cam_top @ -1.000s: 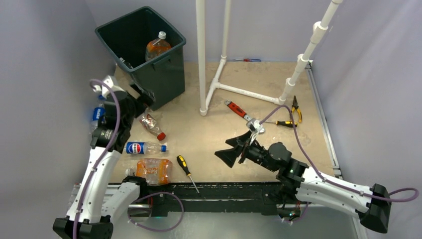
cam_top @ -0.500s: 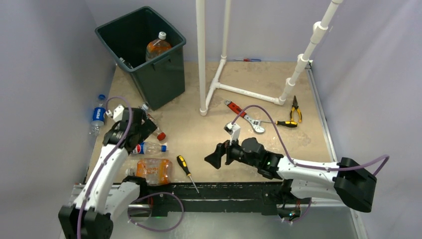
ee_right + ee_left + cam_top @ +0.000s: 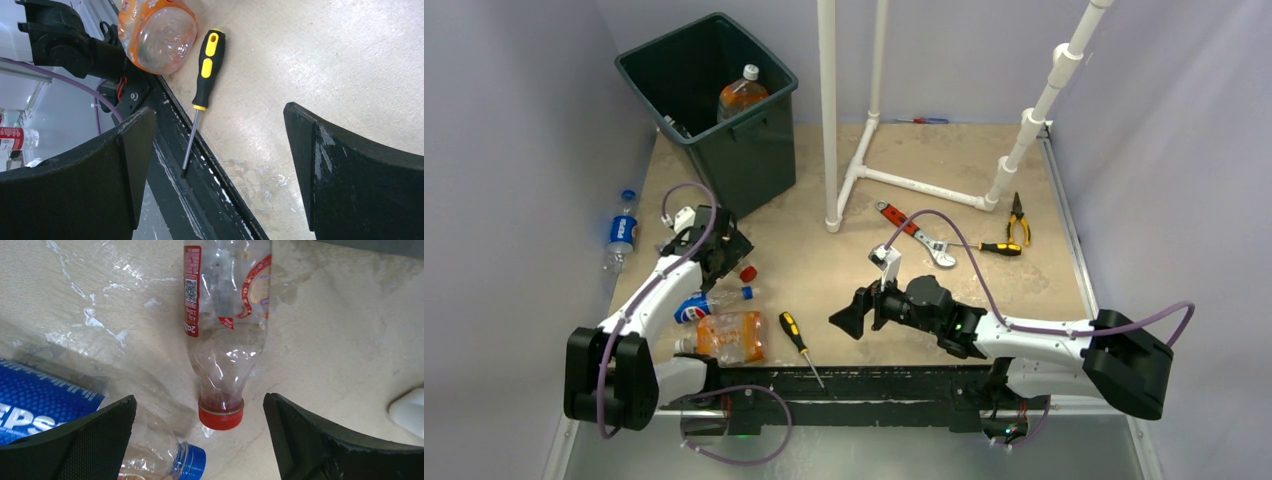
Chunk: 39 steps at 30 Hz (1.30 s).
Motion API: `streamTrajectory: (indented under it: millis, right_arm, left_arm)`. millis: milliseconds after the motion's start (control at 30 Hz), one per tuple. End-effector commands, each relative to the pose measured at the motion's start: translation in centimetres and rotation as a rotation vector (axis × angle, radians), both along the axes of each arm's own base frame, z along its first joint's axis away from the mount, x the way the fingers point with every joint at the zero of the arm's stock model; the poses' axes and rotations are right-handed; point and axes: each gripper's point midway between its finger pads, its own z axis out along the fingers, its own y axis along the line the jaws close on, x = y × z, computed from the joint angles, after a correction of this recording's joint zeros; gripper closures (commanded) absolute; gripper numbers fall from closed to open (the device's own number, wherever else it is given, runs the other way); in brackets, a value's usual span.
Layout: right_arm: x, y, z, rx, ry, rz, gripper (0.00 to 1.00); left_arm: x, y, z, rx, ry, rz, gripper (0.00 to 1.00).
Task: Put the plastic bottles in the bin
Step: Pick up the plastic bottle at the center of the board.
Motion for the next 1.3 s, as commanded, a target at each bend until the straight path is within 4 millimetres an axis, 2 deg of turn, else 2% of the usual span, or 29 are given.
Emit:
streamTrajectory:
  millis: [0, 233, 533, 700, 800, 1000, 1133, 1267]
  right_arm:
    - [0.3, 0.7, 2.7, 0.074, -0.056, 0.008, 0.01]
    - [0.1, 0.3, 3.2, 0.094, -0.057, 0.002, 0.01]
    - [0.2, -0.6, 3.6, 0.100, -0.067, -0.024, 0.01]
    - [0.0, -0.4, 4.1, 0.115, -0.066, -0.010, 0.01]
    - [-0.5, 0.0, 4.6, 0.125, -0.073, 0.026, 0.01]
    - [-1.6, 0.6, 7.2, 0.170, -0.138, 0.113, 0.01]
    - [-2.0, 0.6, 9.2, 0.209, -0.193, 0.144, 0.01]
    - [-3.1, 1.1, 10.9, 0.277, -0.223, 0.210, 0.01]
  left_arm:
    - [2.3, 0.8, 0.6, 0.034, -0.040, 0.063, 0.02]
    - [2.6, 0.6, -2.1, 0.024, 0.022, 0.089, 0.09]
    - [2.2, 0.2, -3.5, 0.002, 0.036, 0.080, 0.41]
    - [1.6, -0.5, -3.5, -0.038, 0.026, 0.062, 0.58]
    - [1.6, -1.9, -1.9, -0.095, -0.010, -0.003, 0.65]
    - [0.2, -3.9, 4.6, -0.133, -0.183, -0.147, 0.83]
    - [-1.7, -5.3, 8.8, -0.167, -0.296, -0.289, 0.92]
    - [-3.5, -7.8, 11.4, -0.287, -0.426, -0.405, 1.00]
